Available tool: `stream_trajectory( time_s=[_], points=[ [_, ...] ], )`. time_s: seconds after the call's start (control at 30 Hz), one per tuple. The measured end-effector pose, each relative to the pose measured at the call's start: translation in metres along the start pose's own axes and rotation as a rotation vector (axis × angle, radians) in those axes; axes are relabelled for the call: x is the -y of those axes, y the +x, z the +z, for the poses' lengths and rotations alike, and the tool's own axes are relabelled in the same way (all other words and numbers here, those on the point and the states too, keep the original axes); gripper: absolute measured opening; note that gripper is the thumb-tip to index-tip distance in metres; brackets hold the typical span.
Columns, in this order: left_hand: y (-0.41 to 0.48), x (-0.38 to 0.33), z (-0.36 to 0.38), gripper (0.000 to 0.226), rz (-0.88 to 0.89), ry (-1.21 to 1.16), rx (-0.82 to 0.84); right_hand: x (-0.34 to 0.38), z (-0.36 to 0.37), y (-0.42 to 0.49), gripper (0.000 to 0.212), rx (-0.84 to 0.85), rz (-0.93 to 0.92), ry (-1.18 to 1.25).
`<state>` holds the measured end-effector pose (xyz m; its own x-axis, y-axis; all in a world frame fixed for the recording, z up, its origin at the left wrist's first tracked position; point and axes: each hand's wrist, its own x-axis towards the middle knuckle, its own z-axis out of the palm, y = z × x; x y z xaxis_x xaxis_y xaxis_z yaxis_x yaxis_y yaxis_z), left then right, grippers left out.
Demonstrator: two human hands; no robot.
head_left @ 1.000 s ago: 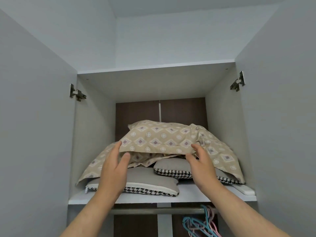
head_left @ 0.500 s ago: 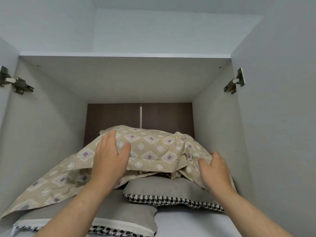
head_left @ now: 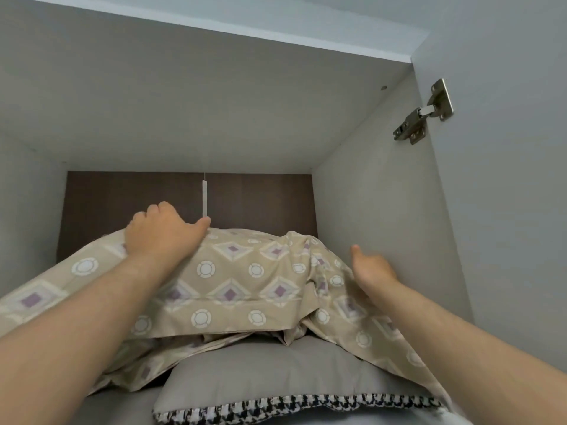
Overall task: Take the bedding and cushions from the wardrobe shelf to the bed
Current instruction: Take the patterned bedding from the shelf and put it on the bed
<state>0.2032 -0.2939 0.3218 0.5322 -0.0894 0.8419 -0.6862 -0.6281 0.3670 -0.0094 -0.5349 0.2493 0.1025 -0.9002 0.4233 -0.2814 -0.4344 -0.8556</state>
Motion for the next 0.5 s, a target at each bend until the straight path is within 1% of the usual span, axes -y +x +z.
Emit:
stream_trajectory(
  time_s=[0.1, 0.17, 0.2, 0.27, 0.3, 0.37, 0.43, 0.5],
  points=[
    [0.011, 0.006, 0.019, 0.104, -0.142, 0.109, 0.138, 0.004, 0.012, 0.015, 0.070, 0.115, 0.035, -0.024],
    [0.020, 0.023, 0.031, 0.110, -0.243, 0.130, 0.255, 0.003, 0.022, 0.023, 0.067, 0.203, 0.031, -0.088],
    [0.024, 0.033, 0.038, 0.111, -0.281, 0.101, 0.319, 0.001, 0.028, 0.027, 0.064, 0.249, 0.042, -0.082],
    [0.028, 0.051, 0.049, 0.114, -0.320, 0.012, 0.439, -0.004, 0.041, 0.033, 0.055, 0.378, 0.087, 0.031],
    [0.029, 0.058, 0.053, 0.116, -0.328, -0.015, 0.467, -0.006, 0.047, 0.035, 0.049, 0.444, 0.093, 0.033],
    [0.030, 0.064, 0.061, 0.119, -0.347, -0.020, 0.460, -0.010, 0.059, 0.035, 0.037, 0.502, 0.062, -0.062],
    [0.029, 0.067, 0.070, 0.118, -0.394, 0.008, 0.428, -0.013, 0.073, 0.037, 0.039, 0.478, 0.044, -0.119],
    [0.027, 0.071, 0.080, 0.106, -0.439, -0.032, 0.417, -0.013, 0.084, 0.037, 0.043, 0.490, 0.039, -0.297]
  ],
)
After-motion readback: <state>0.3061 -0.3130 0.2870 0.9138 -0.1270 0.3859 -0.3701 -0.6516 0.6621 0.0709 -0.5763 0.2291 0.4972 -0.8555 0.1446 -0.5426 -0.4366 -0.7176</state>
